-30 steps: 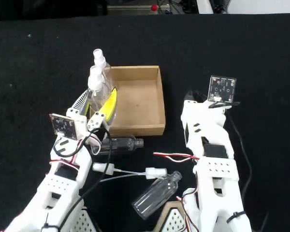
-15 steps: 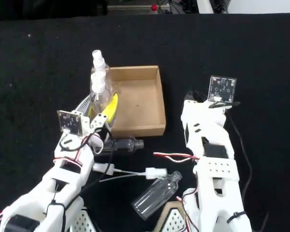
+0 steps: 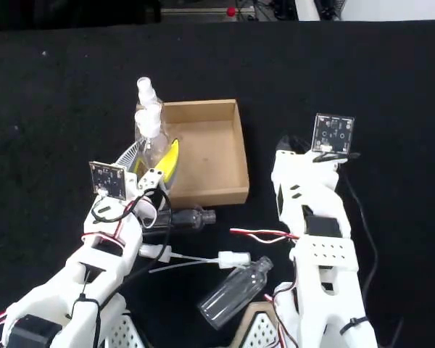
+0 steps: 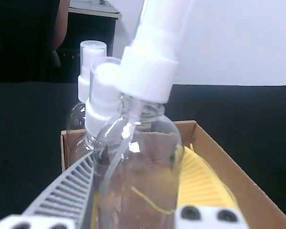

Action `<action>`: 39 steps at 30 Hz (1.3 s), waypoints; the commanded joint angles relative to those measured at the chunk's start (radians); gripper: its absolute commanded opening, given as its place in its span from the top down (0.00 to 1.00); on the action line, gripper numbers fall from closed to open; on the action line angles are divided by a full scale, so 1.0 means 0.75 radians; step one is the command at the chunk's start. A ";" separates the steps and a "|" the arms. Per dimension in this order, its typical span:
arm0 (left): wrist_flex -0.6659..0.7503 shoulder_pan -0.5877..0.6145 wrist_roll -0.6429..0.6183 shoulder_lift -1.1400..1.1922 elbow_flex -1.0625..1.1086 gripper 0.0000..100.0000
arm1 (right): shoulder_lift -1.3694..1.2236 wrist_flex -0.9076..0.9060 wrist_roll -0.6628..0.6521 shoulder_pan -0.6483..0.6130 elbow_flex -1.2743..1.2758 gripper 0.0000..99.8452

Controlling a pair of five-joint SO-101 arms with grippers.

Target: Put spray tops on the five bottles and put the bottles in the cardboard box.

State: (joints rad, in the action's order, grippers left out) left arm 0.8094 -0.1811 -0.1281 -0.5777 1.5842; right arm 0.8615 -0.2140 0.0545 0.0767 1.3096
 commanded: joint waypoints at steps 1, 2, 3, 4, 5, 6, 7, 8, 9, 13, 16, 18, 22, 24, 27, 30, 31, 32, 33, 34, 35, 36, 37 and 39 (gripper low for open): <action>0.027 0.015 0.004 0.002 -0.066 0.93 | 0.079 0.045 -0.012 0.025 -0.003 0.99; 0.027 0.015 0.004 0.002 -0.066 0.93 | 0.079 0.045 -0.012 0.025 -0.003 0.99; 0.027 0.015 0.004 0.002 -0.066 0.93 | 0.079 0.045 -0.012 0.025 -0.003 0.99; 0.027 0.015 0.004 0.002 -0.069 0.93 | 0.079 0.045 -0.012 0.025 -0.003 0.99; 0.027 0.015 0.004 0.002 -0.071 0.93 | 0.079 0.045 -0.012 0.025 -0.003 0.99; 0.027 0.015 0.004 0.002 -0.071 0.93 | 0.079 0.045 -0.012 0.025 -0.003 0.99; 0.027 0.015 0.004 0.002 -0.073 0.93 | 0.079 0.045 -0.012 0.025 -0.003 0.99; 0.027 0.015 0.004 0.002 -0.073 0.93 | 0.079 0.045 -0.012 0.025 -0.003 0.99; 0.027 0.015 0.004 0.002 -0.069 0.94 | 0.079 0.045 -0.012 0.025 -0.003 0.99; 0.027 0.015 0.029 0.002 -0.056 0.96 | 0.077 0.045 -0.012 0.025 -0.003 0.99; 0.027 0.013 0.043 -0.006 -0.046 0.96 | 0.077 0.045 -0.012 0.025 -0.003 0.99; 0.027 0.013 0.043 0.000 -0.042 0.96 | 0.077 0.045 -0.012 0.025 -0.003 0.99; 0.027 0.013 0.043 -0.014 -0.032 0.96 | 0.075 0.045 -0.012 0.025 -0.003 0.99; 0.041 0.005 0.043 -0.016 -0.032 0.96 | 0.075 0.045 -0.012 0.025 -0.003 0.99; 0.127 0.001 0.035 -0.051 0.011 0.96 | 0.075 0.045 -0.012 0.025 -0.003 0.99; 0.225 0.007 0.039 -0.113 0.069 0.96 | 0.075 0.045 -0.012 0.025 -0.003 0.99; 0.245 0.011 0.039 -0.139 0.085 0.96 | 0.075 0.047 -0.012 0.025 -0.003 0.99; 0.252 0.013 0.039 -0.166 0.101 0.96 | 0.075 0.047 -0.012 0.025 -0.003 0.99; 0.250 0.013 0.039 -0.182 0.118 0.96 | 0.075 0.047 -0.012 0.025 -0.003 0.99; 0.250 0.011 0.041 -0.194 0.132 0.96 | 0.075 0.047 -0.012 0.025 -0.003 0.99; 0.235 0.011 0.041 -0.200 0.134 0.96 | 0.075 0.047 -0.012 0.025 -0.003 0.99; 0.207 0.013 0.041 -0.205 0.134 0.96 | 0.075 0.047 -0.012 0.025 -0.003 0.99; 0.180 0.013 0.043 -0.211 0.134 0.96 | 0.075 0.047 -0.012 0.025 -0.003 0.99; 0.141 0.013 0.043 -0.205 0.134 0.96 | 0.075 0.047 -0.012 0.025 -0.003 0.99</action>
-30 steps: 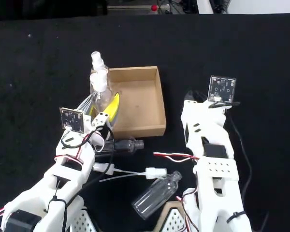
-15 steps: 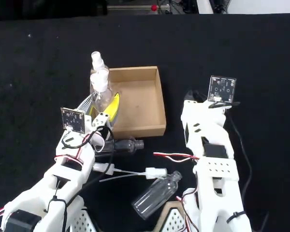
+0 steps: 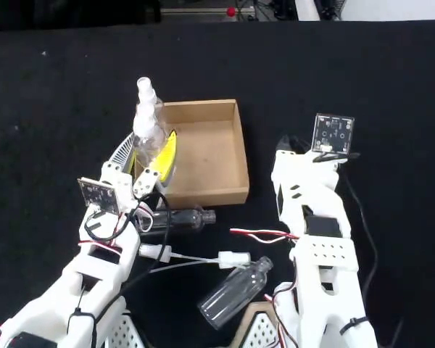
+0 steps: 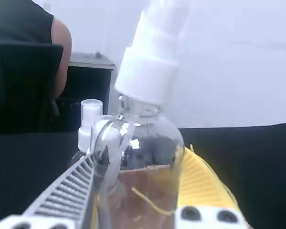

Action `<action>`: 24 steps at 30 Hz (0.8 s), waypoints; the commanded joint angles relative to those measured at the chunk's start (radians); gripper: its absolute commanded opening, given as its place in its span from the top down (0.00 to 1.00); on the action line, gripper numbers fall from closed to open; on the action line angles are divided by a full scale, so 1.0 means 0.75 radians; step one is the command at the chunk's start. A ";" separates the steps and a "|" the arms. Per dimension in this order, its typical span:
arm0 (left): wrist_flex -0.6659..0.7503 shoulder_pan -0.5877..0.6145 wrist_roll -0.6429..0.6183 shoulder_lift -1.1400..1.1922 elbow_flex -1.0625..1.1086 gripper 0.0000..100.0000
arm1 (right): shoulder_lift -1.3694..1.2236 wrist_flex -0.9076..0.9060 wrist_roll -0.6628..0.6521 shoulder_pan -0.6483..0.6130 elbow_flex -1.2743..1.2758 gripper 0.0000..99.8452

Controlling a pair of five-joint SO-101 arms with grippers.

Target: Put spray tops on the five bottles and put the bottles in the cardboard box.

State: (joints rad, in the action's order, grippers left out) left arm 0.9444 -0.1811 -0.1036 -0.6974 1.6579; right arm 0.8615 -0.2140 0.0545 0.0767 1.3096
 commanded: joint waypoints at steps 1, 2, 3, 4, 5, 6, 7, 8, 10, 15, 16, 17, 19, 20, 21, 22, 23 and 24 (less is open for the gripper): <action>-0.061 0.013 0.010 -0.043 0.036 0.96 | 0.075 0.047 -0.012 0.025 -0.003 0.99; -0.088 0.013 0.010 -0.043 0.034 0.96 | 0.075 0.047 -0.012 0.025 -0.003 0.99; -0.106 0.013 0.010 -0.043 0.034 0.96 | 0.075 0.047 -0.012 0.025 -0.003 0.99; -0.125 0.013 0.010 -0.043 0.034 0.96 | 0.075 0.047 -0.012 0.025 -0.003 0.99; -0.139 0.013 0.010 -0.043 0.034 0.96 | 0.075 0.047 -0.012 0.025 -0.003 0.99; -0.153 0.013 0.010 -0.043 0.034 0.96 | 0.075 0.047 -0.012 0.025 -0.003 0.99; -0.170 0.013 0.010 -0.043 0.034 0.96 | 0.075 0.047 -0.012 0.025 -0.003 0.99; -0.188 0.013 0.010 -0.043 0.034 0.96 | 0.075 0.047 -0.012 0.025 -0.003 0.99; -0.221 0.013 0.002 -0.043 0.034 0.96 | 0.075 0.047 -0.012 0.025 -0.003 0.99; -0.323 0.013 -0.002 -0.043 0.036 0.96 | 0.075 0.047 -0.012 0.025 -0.003 0.99; -0.336 0.013 -0.004 -0.043 0.036 0.96 | 0.075 0.049 -0.012 0.025 -0.003 0.99; -0.344 0.013 -0.004 -0.043 0.036 0.96 | 0.075 0.049 -0.012 0.025 -0.003 0.99; -0.344 0.013 -0.006 -0.043 0.036 0.96 | 0.075 0.049 -0.012 0.025 -0.003 0.99; -0.344 0.013 -0.006 -0.043 0.036 0.96 | 0.075 0.049 -0.012 0.025 -0.003 0.99; -0.344 0.013 -0.008 -0.043 0.036 0.96 | 0.075 0.049 -0.012 0.025 -0.003 0.99; -0.344 0.013 -0.025 -0.043 0.036 0.96 | 0.075 0.049 -0.012 0.025 -0.003 0.99; -0.344 0.015 -0.045 -0.043 0.036 0.96 | 0.075 0.049 -0.012 0.025 -0.003 0.99; -0.344 0.019 -0.059 -0.043 0.036 0.96 | 0.075 0.049 -0.012 0.025 -0.003 0.99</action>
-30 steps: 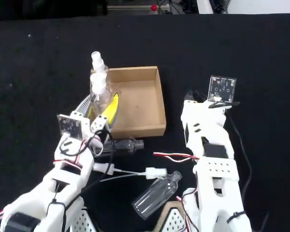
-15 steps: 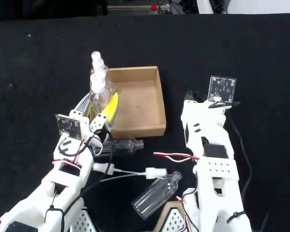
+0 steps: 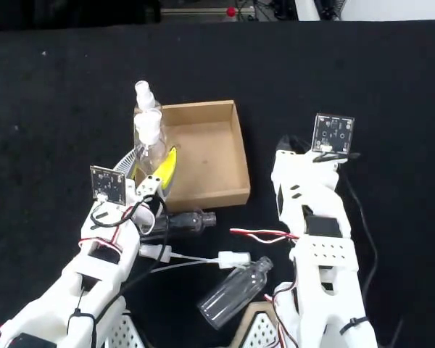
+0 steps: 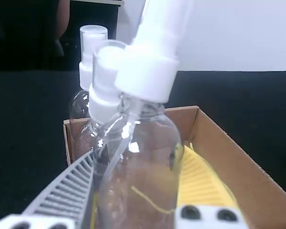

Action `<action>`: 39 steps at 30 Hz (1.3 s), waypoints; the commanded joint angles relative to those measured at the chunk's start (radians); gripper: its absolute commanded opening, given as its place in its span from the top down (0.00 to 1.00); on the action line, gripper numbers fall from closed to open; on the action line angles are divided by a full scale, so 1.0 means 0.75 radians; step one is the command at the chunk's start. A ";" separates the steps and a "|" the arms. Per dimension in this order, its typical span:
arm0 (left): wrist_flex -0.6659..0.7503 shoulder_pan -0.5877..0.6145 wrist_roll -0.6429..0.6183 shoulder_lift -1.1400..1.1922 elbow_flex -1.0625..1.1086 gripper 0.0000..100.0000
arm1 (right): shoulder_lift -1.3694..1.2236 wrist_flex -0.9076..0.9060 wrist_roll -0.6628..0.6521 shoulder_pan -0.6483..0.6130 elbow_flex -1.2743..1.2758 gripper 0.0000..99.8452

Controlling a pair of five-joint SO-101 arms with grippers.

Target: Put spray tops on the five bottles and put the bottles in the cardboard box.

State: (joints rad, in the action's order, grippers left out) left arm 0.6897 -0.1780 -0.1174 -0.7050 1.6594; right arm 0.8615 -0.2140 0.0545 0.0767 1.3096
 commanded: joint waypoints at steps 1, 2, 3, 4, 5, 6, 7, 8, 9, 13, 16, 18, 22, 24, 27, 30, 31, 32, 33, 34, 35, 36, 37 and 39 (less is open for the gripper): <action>-0.004 0.028 -0.051 -0.033 0.034 0.96 | 0.075 0.049 -0.012 0.025 -0.003 0.99; -0.004 0.040 -0.051 -0.033 0.034 0.96 | 0.075 0.049 -0.012 0.025 -0.003 0.99; -0.004 0.052 -0.051 -0.033 0.034 0.96 | 0.075 0.047 -0.012 0.025 -0.003 0.99; -0.006 0.071 -0.051 -0.033 0.034 0.96 | 0.075 0.047 -0.012 0.025 -0.003 0.99; -0.006 0.089 -0.051 -0.033 0.034 0.96 | 0.075 0.047 -0.012 0.025 -0.003 0.99; -0.006 0.101 -0.051 -0.033 0.034 0.96 | 0.073 0.047 -0.012 0.025 -0.003 0.99; -0.006 0.105 -0.051 -0.033 0.034 0.96 | 0.073 0.047 -0.012 0.023 -0.003 0.99; -0.006 0.103 -0.051 -0.033 0.034 0.96 | 0.073 0.047 -0.012 0.023 -0.003 0.99; -0.006 0.099 -0.051 -0.033 0.034 0.96 | 0.073 0.047 -0.010 0.020 -0.003 0.98; -0.006 0.099 -0.051 -0.033 0.034 0.96 | 0.073 0.043 -0.012 -0.059 -0.003 0.98; -0.006 0.103 -0.051 -0.033 0.034 0.96 | 0.073 0.016 -0.014 -0.088 -0.007 0.98; -0.008 0.099 -0.051 -0.033 0.034 0.96 | 0.077 0.006 -0.014 -0.086 -0.009 0.98; -0.074 0.099 -0.051 -0.033 0.034 0.96 | 0.077 0.008 -0.014 -0.086 -0.007 0.98; -0.125 0.099 -0.051 -0.033 0.034 0.96 | 0.079 0.006 -0.014 -0.094 -0.007 0.98; -0.137 0.107 -0.051 -0.035 0.034 0.96 | 0.079 0.006 -0.014 -0.115 -0.005 0.98; -0.137 0.105 -0.051 -0.041 0.034 0.95 | 0.079 0.006 -0.014 -0.117 -0.005 0.98; -0.137 0.103 -0.051 -0.043 0.034 0.95 | 0.079 0.006 -0.014 -0.115 -0.005 0.98; -0.137 0.101 -0.051 -0.045 0.034 0.95 | 0.079 0.006 -0.014 -0.115 -0.005 0.98; -0.137 0.101 -0.051 -0.045 0.034 0.95 | 0.079 0.006 -0.014 -0.115 -0.005 0.98; -0.137 0.101 -0.051 -0.047 0.034 0.95 | 0.079 0.006 -0.014 -0.115 -0.005 0.98; -0.137 0.101 -0.051 -0.047 0.034 0.95 | 0.079 0.006 -0.014 -0.115 -0.005 0.98; -0.137 0.101 -0.051 -0.047 0.034 0.95 | 0.079 0.006 -0.014 -0.115 -0.005 0.98; -0.137 0.101 -0.051 -0.047 0.034 0.95 | 0.079 0.006 -0.014 -0.115 -0.005 0.98; -0.137 0.107 -0.051 -0.047 0.034 0.95 | 0.079 0.006 -0.014 -0.115 -0.005 0.98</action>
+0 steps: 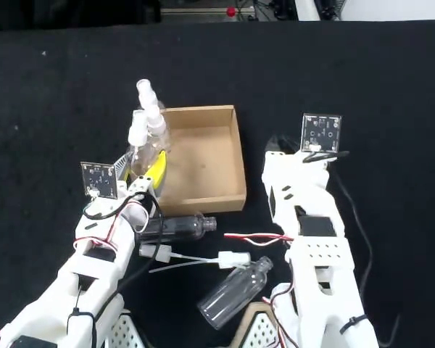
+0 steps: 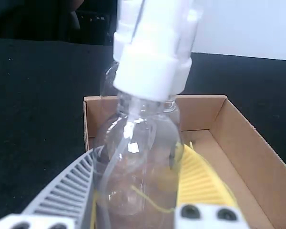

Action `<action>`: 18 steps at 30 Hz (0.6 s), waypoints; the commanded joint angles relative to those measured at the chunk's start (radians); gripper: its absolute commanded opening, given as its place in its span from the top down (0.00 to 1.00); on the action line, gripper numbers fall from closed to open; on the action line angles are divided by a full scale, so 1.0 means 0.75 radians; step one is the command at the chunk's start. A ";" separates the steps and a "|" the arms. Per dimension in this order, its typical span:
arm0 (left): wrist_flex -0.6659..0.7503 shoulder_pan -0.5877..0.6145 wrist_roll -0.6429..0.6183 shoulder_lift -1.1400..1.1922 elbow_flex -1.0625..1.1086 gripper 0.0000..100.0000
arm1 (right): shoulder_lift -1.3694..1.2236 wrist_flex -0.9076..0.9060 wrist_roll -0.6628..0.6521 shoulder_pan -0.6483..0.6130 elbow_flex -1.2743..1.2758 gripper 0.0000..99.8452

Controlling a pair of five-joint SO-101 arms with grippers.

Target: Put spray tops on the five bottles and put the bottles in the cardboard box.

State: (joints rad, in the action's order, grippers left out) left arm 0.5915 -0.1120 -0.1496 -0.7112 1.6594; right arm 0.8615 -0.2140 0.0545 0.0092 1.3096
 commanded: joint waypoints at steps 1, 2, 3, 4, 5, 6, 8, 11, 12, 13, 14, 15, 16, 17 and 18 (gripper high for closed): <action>-0.006 0.021 -0.008 -0.039 0.034 0.95 | 0.079 0.006 -0.014 -0.025 -0.005 0.98; -0.006 0.021 -0.008 -0.041 0.034 0.95 | 0.079 0.006 -0.014 -0.025 -0.005 0.98; -0.006 0.021 -0.008 -0.041 0.034 0.95 | 0.079 0.006 -0.014 -0.025 -0.005 0.98; -0.006 0.021 -0.008 -0.041 0.034 0.95 | 0.079 0.006 -0.014 -0.025 -0.005 0.98; -0.006 0.021 -0.008 -0.041 0.034 0.93 | 0.079 0.006 -0.014 -0.025 -0.005 0.98; -0.006 0.021 -0.008 -0.041 0.034 0.90 | 0.079 0.006 -0.014 -0.025 -0.005 0.98; -0.006 0.021 -0.008 -0.041 0.034 0.83 | 0.079 0.006 -0.014 -0.023 -0.005 0.98; -0.006 0.021 -0.008 -0.041 0.034 0.76 | 0.079 0.006 -0.014 -0.023 -0.005 0.98; -0.006 0.021 -0.008 -0.041 0.034 0.76 | 0.079 0.006 -0.014 -0.023 -0.005 0.98; -0.006 0.021 -0.008 -0.041 0.034 0.77 | 0.079 0.006 -0.014 -0.023 -0.005 0.98; -0.006 0.021 -0.008 -0.041 0.034 0.77 | 0.079 0.006 -0.014 -0.023 -0.005 0.98; -0.006 0.021 -0.008 -0.041 0.034 0.77 | 0.079 0.006 -0.014 -0.023 -0.005 0.98; -0.006 0.021 -0.008 -0.041 0.034 0.77 | 0.079 0.006 -0.014 -0.023 -0.005 0.98; -0.006 0.021 -0.008 -0.041 0.034 0.77 | 0.079 0.006 -0.014 -0.023 -0.005 0.98; -0.006 0.021 -0.008 -0.041 0.034 0.77 | 0.079 0.006 -0.014 -0.023 -0.005 0.98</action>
State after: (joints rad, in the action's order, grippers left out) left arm 0.5915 -0.1074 -0.1465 -0.7112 1.6594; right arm 0.8615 -0.2140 0.0545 0.0092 1.3096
